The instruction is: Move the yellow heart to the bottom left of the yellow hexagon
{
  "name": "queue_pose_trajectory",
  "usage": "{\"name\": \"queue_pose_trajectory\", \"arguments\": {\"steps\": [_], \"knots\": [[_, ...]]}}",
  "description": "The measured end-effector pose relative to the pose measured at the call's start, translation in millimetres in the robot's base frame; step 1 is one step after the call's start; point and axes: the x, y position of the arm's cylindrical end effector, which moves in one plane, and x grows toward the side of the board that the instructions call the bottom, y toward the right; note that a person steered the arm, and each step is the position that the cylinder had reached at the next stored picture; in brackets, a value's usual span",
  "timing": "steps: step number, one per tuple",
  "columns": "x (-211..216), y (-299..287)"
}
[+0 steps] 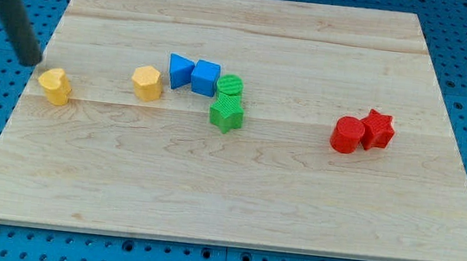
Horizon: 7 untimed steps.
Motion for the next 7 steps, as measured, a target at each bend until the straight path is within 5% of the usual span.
{"name": "queue_pose_trajectory", "arguments": {"steps": [3, 6, 7], "knots": [[50.4, 41.5], [58.2, 141.9], [105.8, 153.3]]}}
